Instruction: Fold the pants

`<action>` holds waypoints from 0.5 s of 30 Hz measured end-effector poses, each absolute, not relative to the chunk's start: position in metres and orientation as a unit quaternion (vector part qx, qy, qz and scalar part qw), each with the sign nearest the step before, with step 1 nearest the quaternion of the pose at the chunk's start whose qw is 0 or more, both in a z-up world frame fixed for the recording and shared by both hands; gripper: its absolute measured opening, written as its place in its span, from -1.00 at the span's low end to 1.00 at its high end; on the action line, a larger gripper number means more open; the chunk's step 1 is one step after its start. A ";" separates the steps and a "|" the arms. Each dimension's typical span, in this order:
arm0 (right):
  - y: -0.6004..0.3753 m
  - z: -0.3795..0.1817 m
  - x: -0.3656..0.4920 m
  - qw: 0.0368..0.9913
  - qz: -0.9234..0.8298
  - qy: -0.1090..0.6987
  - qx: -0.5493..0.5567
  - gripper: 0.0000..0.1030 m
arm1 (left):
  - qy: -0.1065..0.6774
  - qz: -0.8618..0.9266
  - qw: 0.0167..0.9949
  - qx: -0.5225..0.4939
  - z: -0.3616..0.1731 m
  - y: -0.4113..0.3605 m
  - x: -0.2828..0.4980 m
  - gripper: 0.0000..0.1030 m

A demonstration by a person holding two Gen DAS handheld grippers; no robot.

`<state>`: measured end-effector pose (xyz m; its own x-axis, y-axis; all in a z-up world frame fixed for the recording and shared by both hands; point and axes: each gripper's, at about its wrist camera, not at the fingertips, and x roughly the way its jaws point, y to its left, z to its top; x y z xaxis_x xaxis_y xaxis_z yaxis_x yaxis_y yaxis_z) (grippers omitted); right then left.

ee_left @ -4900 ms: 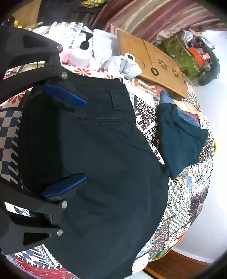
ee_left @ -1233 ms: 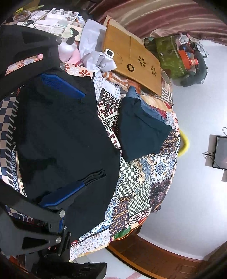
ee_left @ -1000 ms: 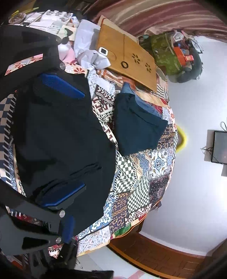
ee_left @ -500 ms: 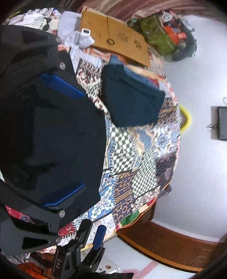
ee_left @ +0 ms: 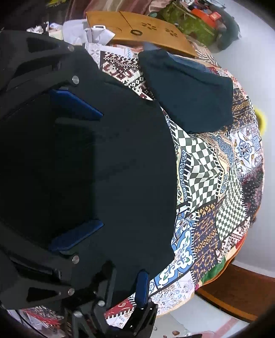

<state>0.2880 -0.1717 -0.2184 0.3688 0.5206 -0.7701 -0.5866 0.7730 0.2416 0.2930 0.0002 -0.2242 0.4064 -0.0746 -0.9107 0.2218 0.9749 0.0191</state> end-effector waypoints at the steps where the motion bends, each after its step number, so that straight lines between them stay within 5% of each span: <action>1: -0.175 -0.219 0.287 0.827 0.333 0.451 -0.032 0.20 | 0.538 -0.090 0.836 0.064 -0.225 0.002 0.292 0.95; 15: -0.227 -0.223 0.261 0.839 0.280 0.466 0.003 0.37 | 0.504 -0.050 0.860 0.054 -0.213 0.029 0.259 1.00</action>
